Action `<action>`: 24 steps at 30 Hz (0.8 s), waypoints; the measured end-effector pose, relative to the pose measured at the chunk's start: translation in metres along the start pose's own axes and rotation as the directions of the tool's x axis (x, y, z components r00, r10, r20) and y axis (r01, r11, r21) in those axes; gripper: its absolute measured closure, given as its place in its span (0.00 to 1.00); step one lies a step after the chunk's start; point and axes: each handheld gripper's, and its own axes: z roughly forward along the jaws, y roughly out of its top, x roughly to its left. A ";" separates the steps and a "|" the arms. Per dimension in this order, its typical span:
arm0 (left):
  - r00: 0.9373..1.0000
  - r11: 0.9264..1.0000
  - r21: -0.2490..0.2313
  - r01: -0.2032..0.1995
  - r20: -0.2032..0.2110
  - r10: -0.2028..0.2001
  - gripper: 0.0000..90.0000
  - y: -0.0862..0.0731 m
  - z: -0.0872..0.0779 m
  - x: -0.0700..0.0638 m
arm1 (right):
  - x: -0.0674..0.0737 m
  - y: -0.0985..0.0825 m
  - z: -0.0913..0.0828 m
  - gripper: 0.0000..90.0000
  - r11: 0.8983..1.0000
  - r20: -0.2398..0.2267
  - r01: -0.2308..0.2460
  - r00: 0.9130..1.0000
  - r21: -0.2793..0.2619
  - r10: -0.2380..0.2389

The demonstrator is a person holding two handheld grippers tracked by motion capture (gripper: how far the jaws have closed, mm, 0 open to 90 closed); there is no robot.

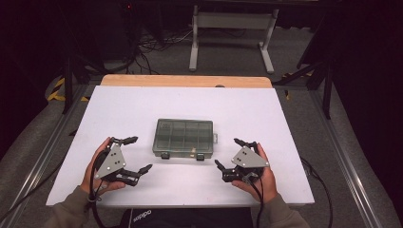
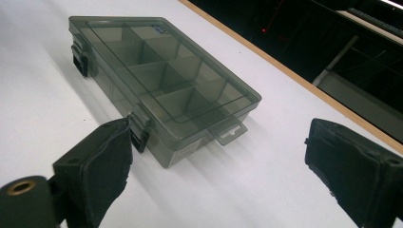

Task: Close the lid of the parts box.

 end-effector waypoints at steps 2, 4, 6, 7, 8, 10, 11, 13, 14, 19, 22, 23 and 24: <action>1.000 1.000 0.002 -0.001 -0.005 0.001 0.07 -0.003 -0.004 0.000 | -0.001 -0.002 -0.003 0.11 1.000 0.007 -0.007 1.000 -0.001 0.007; 1.000 1.000 0.002 0.004 -0.009 -0.004 0.07 -0.004 -0.006 -0.001 | -0.002 -0.003 -0.004 0.11 1.000 0.007 -0.008 1.000 -0.001 0.008; 1.000 1.000 0.007 0.009 -0.013 -0.009 0.07 -0.007 -0.009 -0.001 | -0.003 -0.005 -0.006 0.11 1.000 0.014 -0.012 1.000 0.002 0.012; 1.000 1.000 0.007 0.008 -0.014 -0.008 0.07 -0.008 -0.010 0.000 | -0.003 -0.007 -0.007 0.11 1.000 0.016 -0.013 1.000 0.001 0.013; 1.000 1.000 0.010 0.012 -0.021 -0.012 0.07 -0.010 -0.012 -0.001 | -0.003 -0.007 -0.008 0.11 1.000 0.017 -0.013 1.000 0.002 0.013; 1.000 1.000 0.015 0.013 -0.026 -0.013 0.08 -0.013 -0.014 0.000 | -0.004 -0.009 -0.010 0.11 1.000 0.025 -0.015 1.000 -0.001 0.015; 1.000 1.000 0.017 0.014 -0.028 -0.014 0.08 -0.014 -0.015 0.000 | -0.005 -0.011 -0.011 0.11 1.000 0.026 -0.016 1.000 -0.004 0.016; 0.999 1.000 0.018 0.019 -0.033 -0.019 0.08 -0.016 -0.017 0.000 | -0.006 -0.012 -0.014 0.11 1.000 0.033 -0.018 0.999 -0.006 0.018; 0.999 1.000 0.020 0.018 -0.037 -0.017 0.08 -0.017 -0.018 0.000 | -0.007 -0.014 -0.015 0.11 1.000 0.038 -0.021 0.999 -0.008 0.021; 0.998 0.999 0.034 0.021 -0.054 -0.019 0.08 -0.026 -0.024 0.001 | -0.009 -0.020 -0.020 0.11 1.000 0.052 -0.031 0.998 -0.004 0.031; 0.998 0.999 0.035 0.035 -0.062 -0.033 0.08 -0.030 -0.028 0.002 | -0.011 -0.024 -0.023 0.11 0.999 0.061 -0.035 0.998 0.000 0.035; 0.997 0.999 0.030 0.042 -0.063 -0.041 0.08 -0.032 -0.029 0.002 | -0.011 -0.026 -0.024 0.11 0.999 0.066 -0.034 0.997 0.004 0.034; 0.997 0.998 0.030 0.049 -0.066 -0.047 0.08 -0.034 -0.031 0.003 | -0.011 -0.027 -0.025 0.11 0.999 0.069 -0.033 0.997 0.006 0.033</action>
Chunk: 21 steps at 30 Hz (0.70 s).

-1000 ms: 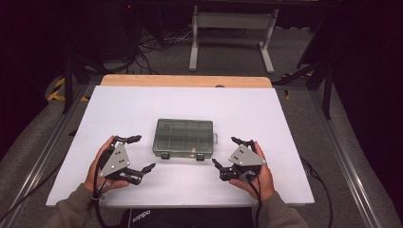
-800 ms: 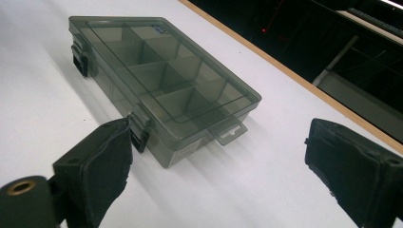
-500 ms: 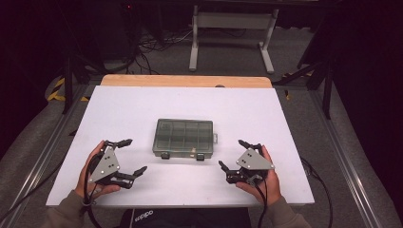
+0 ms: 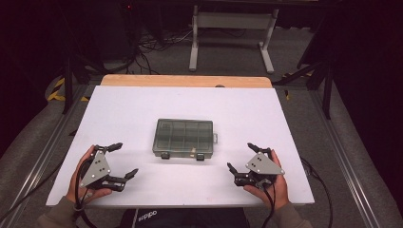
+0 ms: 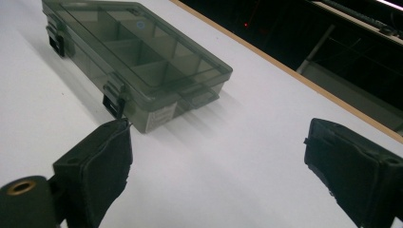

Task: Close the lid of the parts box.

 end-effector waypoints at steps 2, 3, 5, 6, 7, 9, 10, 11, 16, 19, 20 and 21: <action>1.000 1.000 0.001 0.003 -0.010 -0.003 0.08 -0.004 -0.002 0.002 | -0.001 -0.003 -0.002 0.11 1.000 0.007 -0.004 1.000 0.002 0.004; 1.000 1.000 0.003 0.012 -0.010 -0.012 0.08 -0.006 -0.003 0.002 | -0.002 -0.005 -0.003 0.11 1.000 0.011 -0.006 1.000 0.004 0.006; 1.000 1.000 0.009 0.026 -0.015 -0.025 0.08 -0.010 -0.004 0.003 | -0.003 -0.008 -0.005 0.11 1.000 0.017 -0.016 1.000 0.006 0.016; 1.000 1.000 0.011 0.025 -0.015 -0.025 0.08 -0.011 -0.005 0.003 | -0.005 -0.010 -0.006 0.11 1.000 0.021 -0.021 1.000 0.006 0.021; 0.999 0.999 0.010 0.038 -0.015 -0.038 0.07 -0.014 -0.005 0.004 | -0.005 -0.012 -0.007 0.11 1.000 0.023 -0.023 0.999 0.007 0.023; 0.999 0.999 0.016 0.047 -0.018 -0.046 0.07 -0.017 -0.007 0.005 | -0.007 -0.016 -0.009 0.11 0.999 0.026 -0.038 0.999 0.009 0.038; 0.999 0.999 0.019 0.049 -0.022 -0.048 0.07 -0.019 -0.008 0.005 | -0.008 -0.018 -0.010 0.11 0.999 0.030 -0.043 0.999 0.010 0.042; 0.998 0.998 0.020 0.061 -0.023 -0.060 0.07 -0.021 -0.009 0.006 | -0.009 -0.020 -0.011 0.11 0.999 0.033 -0.048 0.998 0.013 0.048; 0.994 0.994 0.031 0.108 -0.021 -0.107 0.07 -0.032 -0.012 0.009 | -0.014 -0.031 -0.016 0.10 0.996 0.049 -0.088 0.995 0.018 0.087; 0.992 0.992 0.038 0.123 -0.031 -0.122 0.07 -0.036 -0.013 0.009 | -0.016 -0.038 -0.019 0.10 0.994 0.067 -0.108 0.992 0.020 0.107; 0.992 0.992 0.038 0.123 -0.031 -0.122 0.07 -0.036 -0.013 0.009 | -0.016 -0.038 -0.019 0.10 0.994 0.067 -0.108 0.992 0.020 0.107; 0.992 0.991 0.036 0.127 -0.029 -0.126 0.07 -0.037 -0.014 0.010 | -0.016 -0.040 -0.020 0.10 0.993 0.070 -0.114 0.991 0.019 0.112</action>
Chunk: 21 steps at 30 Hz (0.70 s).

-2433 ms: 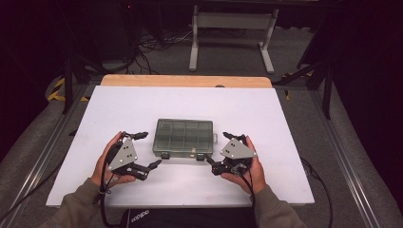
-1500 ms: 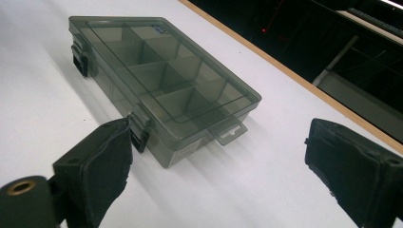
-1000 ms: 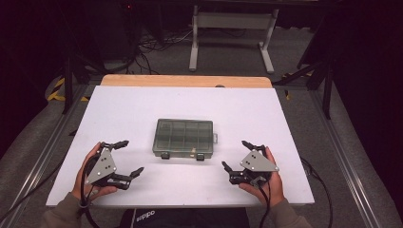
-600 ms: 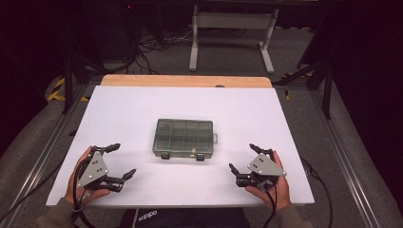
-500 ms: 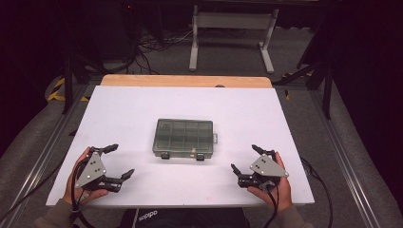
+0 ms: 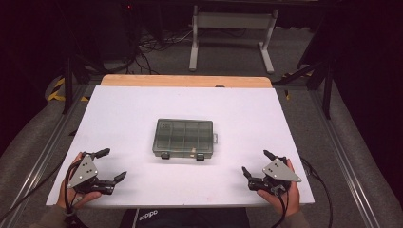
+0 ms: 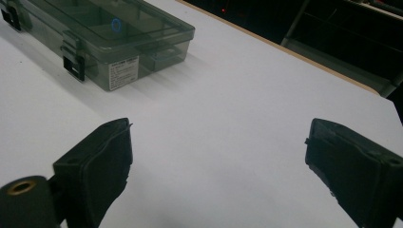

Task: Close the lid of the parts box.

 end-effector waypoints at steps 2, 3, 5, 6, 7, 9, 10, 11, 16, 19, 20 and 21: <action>1.000 1.000 -0.001 0.002 -0.003 -0.002 0.06 0.000 0.000 0.000 | -0.001 -0.004 0.000 0.10 1.000 0.003 -0.005 1.000 0.007 0.005; 1.000 1.000 -0.002 0.004 -0.005 -0.004 0.06 0.000 0.000 0.000 | -0.002 -0.004 0.000 0.10 1.000 0.004 -0.002 1.000 0.007 0.002; 1.000 1.000 0.004 0.003 -0.004 -0.003 0.06 0.000 0.000 -0.001 | -0.003 -0.003 0.000 0.10 1.000 0.002 -0.006 1.000 -0.007 0.006; 1.000 1.000 0.006 0.002 -0.004 -0.002 0.06 0.000 0.000 -0.001 | -0.003 -0.003 -0.001 0.10 1.000 0.002 -0.008 1.000 -0.012 0.008; 1.000 1.000 0.007 0.002 -0.002 -0.002 0.06 0.000 0.001 -0.002 | -0.003 -0.003 -0.001 0.10 1.000 0.002 -0.010 1.000 -0.013 0.010; 1.000 1.000 0.005 -0.002 -0.002 0.002 0.06 0.001 0.002 -0.002 | -0.003 -0.003 -0.001 0.10 1.000 0.000 -0.009 1.000 -0.014 0.009; 1.000 1.000 0.003 -0.003 -0.003 0.003 0.06 0.001 0.002 -0.003 | -0.002 -0.003 0.000 0.10 1.000 0.001 -0.006 1.000 -0.014 0.006; 1.000 1.000 -0.001 -0.006 -0.001 0.006 0.06 0.002 0.002 -0.003 | -0.001 -0.003 0.000 0.10 1.000 0.001 -0.002 1.000 -0.016 0.002; 1.000 1.000 0.005 -0.020 0.015 0.020 0.06 0.001 0.003 -0.004 | 0.000 0.000 -0.001 0.10 1.000 0.007 -0.002 1.000 -0.026 0.002; 0.999 1.000 -0.005 -0.027 0.021 0.027 0.06 0.002 0.002 -0.004 | 0.001 0.000 -0.001 0.10 1.000 0.011 0.005 1.000 -0.019 -0.005; 0.999 1.000 -0.007 -0.025 0.024 0.025 0.06 0.002 0.002 -0.004 | 0.002 0.001 0.000 0.10 1.000 0.010 0.004 1.000 -0.021 -0.004; 0.999 1.000 -0.007 -0.027 0.026 0.027 0.06 0.002 0.002 -0.005 | 0.002 0.001 0.000 0.10 1.000 0.011 0.006 1.000 -0.022 -0.006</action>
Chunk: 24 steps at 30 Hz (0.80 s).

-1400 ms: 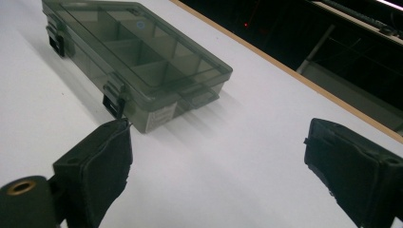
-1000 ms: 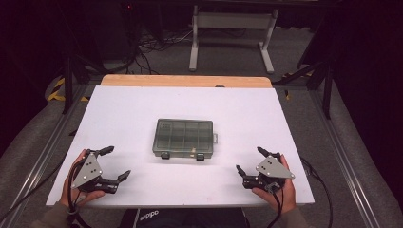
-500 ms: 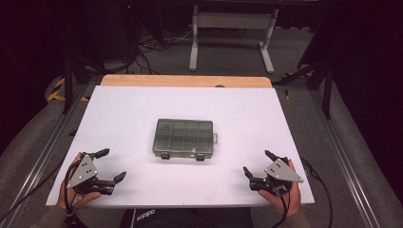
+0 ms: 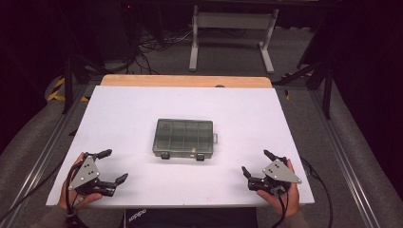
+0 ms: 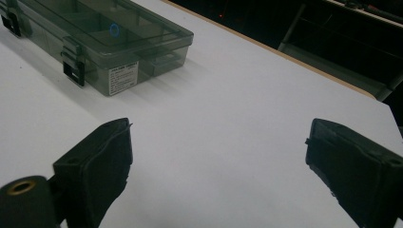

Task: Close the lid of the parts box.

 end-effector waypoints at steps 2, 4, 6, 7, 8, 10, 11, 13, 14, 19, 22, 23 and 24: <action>1.000 1.000 0.003 -0.004 0.002 0.004 0.06 0.000 0.000 0.000 | 0.000 0.001 0.000 0.10 1.000 0.005 0.009 1.000 0.002 -0.009; 1.000 1.000 0.002 0.000 0.002 0.000 0.06 0.001 0.001 -0.001 | 0.000 0.000 0.000 0.10 1.000 0.005 0.004 1.000 -0.003 -0.004; 1.000 1.000 0.002 -0.001 0.004 0.001 0.06 0.001 0.001 -0.001 | 0.000 0.000 0.000 0.10 1.000 0.003 0.004 1.000 0.000 -0.004; 1.000 1.000 0.004 -0.006 0.003 0.006 0.06 0.001 0.002 -0.002 | 0.000 0.000 0.000 0.10 1.000 0.004 0.004 1.000 0.000 -0.004; 1.000 1.000 0.008 -0.008 0.003 0.008 0.06 0.002 0.002 -0.002 | 0.000 0.000 -0.001 0.10 1.000 0.005 0.005 1.000 -0.001 -0.005; 1.000 1.000 0.006 -0.009 0.004 0.009 0.06 0.002 0.002 -0.003 | -0.001 -0.001 -0.002 0.10 1.000 0.002 -0.002 1.000 -0.006 0.002; 1.000 1.000 0.004 -0.010 0.004 0.010 0.06 0.002 0.002 -0.003 | -0.001 0.000 -0.002 0.10 1.000 0.001 -0.004 1.000 -0.007 0.004; 1.000 1.000 0.006 -0.008 0.004 0.008 0.06 0.002 0.002 -0.003 | 0.000 0.000 -0.002 0.10 1.000 0.000 -0.003 1.000 -0.006 0.003; 1.000 1.000 0.009 -0.008 0.002 0.008 0.06 0.002 0.002 -0.003 | 0.000 0.000 -0.002 0.10 1.000 0.000 -0.002 1.000 -0.006 0.002; 1.000 1.000 0.010 -0.008 0.007 0.008 0.06 0.002 0.003 -0.003 | -0.001 0.001 -0.003 0.10 1.000 0.013 -0.004 1.000 -0.012 0.004; 1.000 1.000 0.011 -0.012 0.004 0.012 0.06 0.002 0.004 -0.003 | -0.002 0.001 -0.004 0.11 1.000 0.027 -0.001 1.000 -0.019 0.002; 1.000 1.000 0.010 -0.012 0.005 0.012 0.06 0.002 0.004 -0.003 | -0.002 0.001 -0.004 0.11 1.000 0.027 -0.002 1.000 -0.022 0.002; 1.000 1.000 0.009 -0.011 0.004 0.011 0.06 0.002 0.004 -0.003 | -0.002 0.001 -0.004 0.11 1.000 0.026 -0.003 1.000 -0.023 0.004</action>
